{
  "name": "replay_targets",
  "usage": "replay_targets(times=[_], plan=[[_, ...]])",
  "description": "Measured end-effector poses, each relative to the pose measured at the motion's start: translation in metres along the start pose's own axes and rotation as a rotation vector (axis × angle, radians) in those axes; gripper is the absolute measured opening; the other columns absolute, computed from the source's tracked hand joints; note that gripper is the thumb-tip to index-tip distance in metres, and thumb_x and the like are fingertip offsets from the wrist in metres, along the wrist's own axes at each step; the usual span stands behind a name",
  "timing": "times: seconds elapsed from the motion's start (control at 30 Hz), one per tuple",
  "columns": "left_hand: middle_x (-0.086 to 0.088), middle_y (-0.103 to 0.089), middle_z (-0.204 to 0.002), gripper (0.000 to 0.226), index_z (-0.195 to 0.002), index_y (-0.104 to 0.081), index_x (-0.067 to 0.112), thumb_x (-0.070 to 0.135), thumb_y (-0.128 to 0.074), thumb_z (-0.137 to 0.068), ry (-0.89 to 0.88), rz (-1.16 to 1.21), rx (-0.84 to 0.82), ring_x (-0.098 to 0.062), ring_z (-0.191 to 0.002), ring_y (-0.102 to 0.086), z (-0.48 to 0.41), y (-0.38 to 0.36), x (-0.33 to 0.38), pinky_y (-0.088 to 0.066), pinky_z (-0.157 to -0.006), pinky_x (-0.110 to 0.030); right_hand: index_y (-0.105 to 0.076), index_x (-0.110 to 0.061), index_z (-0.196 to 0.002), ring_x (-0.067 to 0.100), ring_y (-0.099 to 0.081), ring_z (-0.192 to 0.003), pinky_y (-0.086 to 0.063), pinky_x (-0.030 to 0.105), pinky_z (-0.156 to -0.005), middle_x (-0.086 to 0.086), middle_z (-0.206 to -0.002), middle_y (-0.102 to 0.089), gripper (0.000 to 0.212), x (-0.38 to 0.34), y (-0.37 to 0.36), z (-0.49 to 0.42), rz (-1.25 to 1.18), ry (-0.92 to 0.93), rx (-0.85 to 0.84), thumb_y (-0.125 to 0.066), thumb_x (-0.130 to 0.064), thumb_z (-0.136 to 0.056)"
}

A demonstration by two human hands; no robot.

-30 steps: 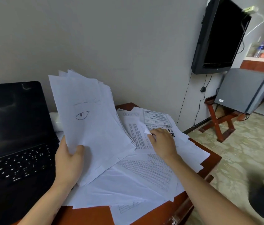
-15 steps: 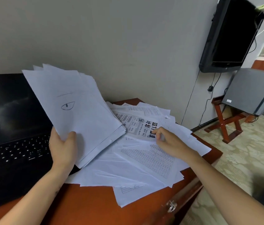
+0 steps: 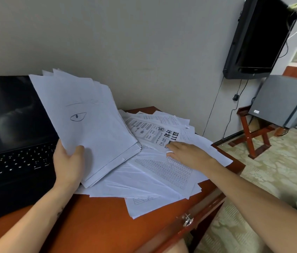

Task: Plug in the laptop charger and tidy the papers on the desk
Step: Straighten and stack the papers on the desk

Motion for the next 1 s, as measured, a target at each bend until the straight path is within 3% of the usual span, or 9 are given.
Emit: replay_targets(times=[0.07, 0.2, 0.27, 0.37, 0.53, 0.67, 0.77, 0.87, 1.0], plan=[[0.003, -0.068, -0.126, 0.047, -0.136, -0.06, 0.021, -0.001, -0.053, -0.095, 0.004, 0.006, 0.004, -0.016, -0.115, -0.062, 0.0, 0.001, 0.001, -0.047, -0.096, -0.032, -0.051, -0.008, -0.139, 0.031, -0.062, -0.113, -0.058, 0.043, -0.071, 0.013, -0.131, -0.06, 0.039, -0.005, -0.006, 0.003, 0.052, 0.048, 0.057, -0.057, -0.019, -0.102], [0.003, -0.067, -0.126, 0.046, -0.137, -0.059, 0.02, 0.0, -0.052, -0.096, 0.029, 0.041, 0.039, -0.014, -0.113, -0.062, -0.003, 0.006, 0.001, -0.046, -0.093, -0.028, -0.053, -0.01, -0.136, 0.028, -0.06, -0.11, -0.056, 0.04, -0.065, 0.01, -0.124, -0.059, 0.058, -0.013, -0.003, 0.006, 0.062, -0.021, 0.13, -0.07, 0.005, -0.083], [0.002, -0.067, -0.126, 0.047, -0.137, -0.058, 0.019, 0.001, -0.052, -0.095, 0.045, 0.048, 0.072, -0.017, -0.114, -0.062, -0.005, 0.011, 0.001, -0.047, -0.092, -0.028, -0.065, -0.008, -0.114, 0.026, -0.066, -0.081, -0.042, 0.031, -0.044, 0.009, -0.095, -0.065, 0.065, -0.018, -0.001, 0.009, 0.097, -0.058, 0.184, -0.088, 0.008, -0.055], [0.001, -0.067, -0.126, 0.045, -0.137, -0.058, 0.019, 0.003, -0.052, -0.095, 0.073, 0.061, 0.111, -0.019, -0.116, -0.062, -0.006, 0.016, 0.001, -0.049, -0.098, -0.036, -0.068, -0.009, -0.102, 0.021, -0.062, -0.061, -0.032, 0.026, -0.037, 0.004, -0.075, -0.063, 0.076, -0.015, -0.004, 0.014, 0.096, -0.158, 0.219, -0.096, 0.005, -0.033], [0.003, -0.067, -0.124, 0.044, -0.135, -0.059, 0.019, 0.002, -0.052, -0.096, 0.068, 0.066, 0.077, -0.015, -0.11, -0.063, 0.008, 0.018, 0.007, -0.048, -0.095, -0.034, -0.065, -0.01, -0.118, 0.019, -0.064, -0.062, -0.044, 0.025, -0.044, 0.003, -0.079, -0.066, 0.074, -0.021, 0.014, 0.025, -0.09, -0.229, 0.345, -0.094, 0.004, -0.051], [0.005, -0.068, -0.119, 0.043, -0.132, -0.061, 0.02, -0.001, -0.053, -0.095, 0.052, 0.04, 0.016, -0.016, -0.111, -0.063, 0.015, 0.016, 0.009, -0.047, -0.092, -0.032, -0.047, -0.014, -0.143, 0.025, -0.064, -0.09, -0.051, 0.031, -0.071, 0.011, -0.106, -0.067, 0.038, -0.025, 0.024, 0.028, -0.495, -0.415, 0.48, -0.051, -0.012, -0.104], [0.005, -0.067, -0.117, 0.041, -0.13, -0.06, 0.02, -0.001, -0.053, -0.096, 0.068, 0.03, 0.027, -0.018, -0.109, -0.062, 0.015, 0.016, 0.006, -0.046, -0.09, -0.03, -0.046, -0.016, -0.143, 0.017, -0.061, -0.104, -0.054, 0.029, -0.086, 0.006, -0.122, -0.065, 0.035, -0.034, 0.037, 0.026, -0.821, -0.512, 0.643, -0.041, -0.02, -0.108], [0.006, -0.069, -0.118, 0.041, -0.13, -0.062, 0.022, 0.0, -0.053, -0.095, 0.105, 0.032, -0.037, -0.017, -0.111, -0.064, 0.018, 0.009, 0.003, -0.05, -0.094, -0.035, -0.053, -0.018, -0.133, -0.007, -0.059, -0.087, -0.045, 0.011, -0.074, -0.011, -0.107, -0.065, 0.028, -0.059, 0.06, 0.015, -1.018, -0.417, 0.625, -0.044, -0.016, -0.107], [0.009, -0.071, -0.11, 0.043, -0.116, -0.065, 0.029, -0.005, -0.049, -0.095, 0.134, 0.019, -0.216, -0.008, -0.103, -0.066, 0.028, -0.005, 0.009, -0.05, -0.08, -0.025, -0.062, -0.022, -0.112, 0.013, -0.061, -0.075, -0.05, 0.036, -0.069, 0.011, -0.094, -0.069, 0.015, -0.108, 0.072, -0.012, -1.184, -0.282, 0.417, -0.051, -0.026, -0.102]])
Point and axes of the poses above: each hand's wrist, its own z-axis away from the middle knuckle, its own y-axis out of the back of the hand, x = y × z, the point moved 4 cm from there along -z, towards the middle knuckle
